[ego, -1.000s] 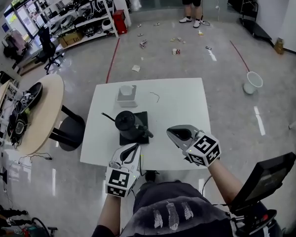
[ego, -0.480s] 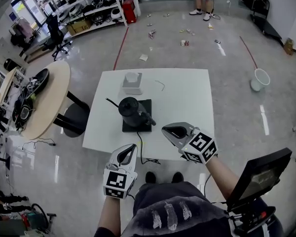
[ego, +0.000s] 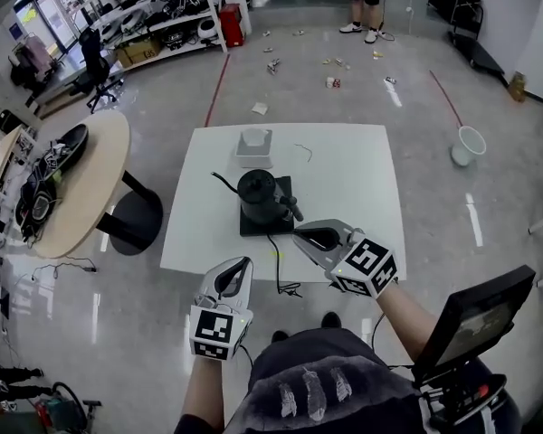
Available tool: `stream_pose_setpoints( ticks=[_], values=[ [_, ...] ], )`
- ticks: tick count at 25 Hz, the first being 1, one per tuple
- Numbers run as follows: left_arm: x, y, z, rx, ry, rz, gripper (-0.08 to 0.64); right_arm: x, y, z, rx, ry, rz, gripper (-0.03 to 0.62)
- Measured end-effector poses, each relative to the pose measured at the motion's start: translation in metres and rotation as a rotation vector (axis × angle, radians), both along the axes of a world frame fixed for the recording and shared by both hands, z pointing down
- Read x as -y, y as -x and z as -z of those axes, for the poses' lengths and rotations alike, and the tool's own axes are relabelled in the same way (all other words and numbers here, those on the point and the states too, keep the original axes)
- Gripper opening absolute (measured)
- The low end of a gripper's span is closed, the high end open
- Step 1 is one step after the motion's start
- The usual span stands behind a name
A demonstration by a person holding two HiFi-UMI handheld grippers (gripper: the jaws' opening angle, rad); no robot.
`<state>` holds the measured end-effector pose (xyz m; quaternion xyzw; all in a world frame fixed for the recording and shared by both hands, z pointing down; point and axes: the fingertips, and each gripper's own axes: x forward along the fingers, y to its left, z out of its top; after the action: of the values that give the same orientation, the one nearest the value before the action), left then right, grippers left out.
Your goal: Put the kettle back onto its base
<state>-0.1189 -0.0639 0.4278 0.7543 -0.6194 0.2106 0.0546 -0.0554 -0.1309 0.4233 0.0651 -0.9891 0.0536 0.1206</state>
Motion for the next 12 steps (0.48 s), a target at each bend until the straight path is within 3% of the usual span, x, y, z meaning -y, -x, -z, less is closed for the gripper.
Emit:
stream_pose_setpoints(
  ticks=[12],
  values=[
    [-0.076, 0.056, -0.017, -0.094, 0.0, -0.029, 0.0, -0.094, 0.063, -0.02, -0.081, 0.01, 0.013, 0.002]
  ],
)
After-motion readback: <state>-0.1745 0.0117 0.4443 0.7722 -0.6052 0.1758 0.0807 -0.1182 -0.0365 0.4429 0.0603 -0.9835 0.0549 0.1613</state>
